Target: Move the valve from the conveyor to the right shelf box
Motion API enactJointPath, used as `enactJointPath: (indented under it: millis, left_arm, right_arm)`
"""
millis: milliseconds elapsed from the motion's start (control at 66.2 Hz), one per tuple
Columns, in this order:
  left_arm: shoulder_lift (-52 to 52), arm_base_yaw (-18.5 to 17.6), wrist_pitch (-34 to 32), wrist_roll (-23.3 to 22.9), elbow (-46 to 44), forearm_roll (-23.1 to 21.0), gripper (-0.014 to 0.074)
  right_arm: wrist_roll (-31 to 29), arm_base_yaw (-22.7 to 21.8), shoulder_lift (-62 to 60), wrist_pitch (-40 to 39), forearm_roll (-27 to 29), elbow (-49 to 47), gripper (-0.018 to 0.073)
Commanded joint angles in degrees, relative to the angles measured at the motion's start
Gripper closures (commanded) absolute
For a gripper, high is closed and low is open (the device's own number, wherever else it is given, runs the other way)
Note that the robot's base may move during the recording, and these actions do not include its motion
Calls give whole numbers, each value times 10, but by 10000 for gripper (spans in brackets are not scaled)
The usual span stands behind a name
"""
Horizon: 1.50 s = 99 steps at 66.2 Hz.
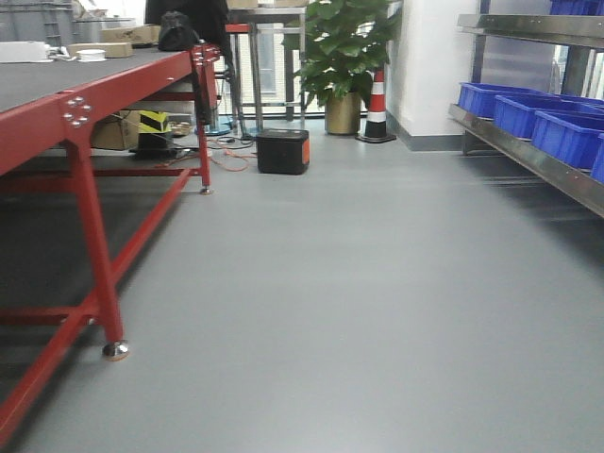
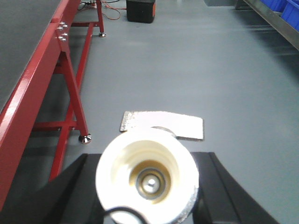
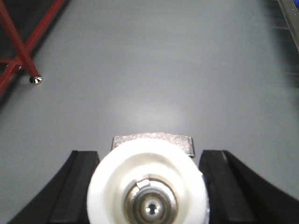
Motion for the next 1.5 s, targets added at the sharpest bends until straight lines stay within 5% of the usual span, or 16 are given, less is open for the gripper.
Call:
enactJointPath:
  millis: [0,1481]
  left_arm:
    - [-4,-3,-30,-4,-8,-4,708]
    - [-4,-3,-32,-4,-8,-4,708]
  right_arm:
    - [0,-2,-6,-39,-2,-9,713]
    - [0,-2,-6,-41,-2,-9,713]
